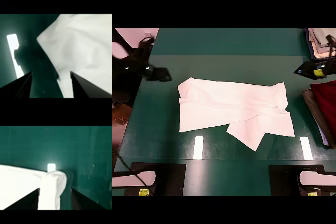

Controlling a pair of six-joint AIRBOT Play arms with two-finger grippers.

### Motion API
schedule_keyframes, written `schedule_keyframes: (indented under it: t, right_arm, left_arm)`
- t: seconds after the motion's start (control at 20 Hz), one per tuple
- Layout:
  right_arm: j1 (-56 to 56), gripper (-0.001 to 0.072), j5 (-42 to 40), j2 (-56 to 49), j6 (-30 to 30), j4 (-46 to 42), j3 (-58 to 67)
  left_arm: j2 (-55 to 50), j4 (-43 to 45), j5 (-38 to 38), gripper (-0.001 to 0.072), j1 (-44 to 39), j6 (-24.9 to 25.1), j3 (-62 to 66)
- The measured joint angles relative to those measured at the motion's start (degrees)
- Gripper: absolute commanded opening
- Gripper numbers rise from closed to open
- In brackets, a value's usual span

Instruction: Fold the shirts.

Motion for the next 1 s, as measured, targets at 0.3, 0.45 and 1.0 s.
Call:
schedule_keyframes:
  t: [0.3,0.45,1.0]
  right_arm:
    - [-1.0,0.0449,4.4,5.7,-2.0,0.2,0.7]
    - [0.3,0.0449,5.2,6.9,-2.3,0.2,0.8]
    - [2.6,0.0448,6.5,7.5,-2.5,0.2,0.8]
  left_arm:
    - [10.9,-10.1,-1.7,0.0535,6.2,3.9,-27.8]
    - [12.8,-14.9,1.6,0.0535,7.0,6.0,-39.4]
    - [13.9,-23.1,7.0,0.0479,4.6,9.0,-49.6]
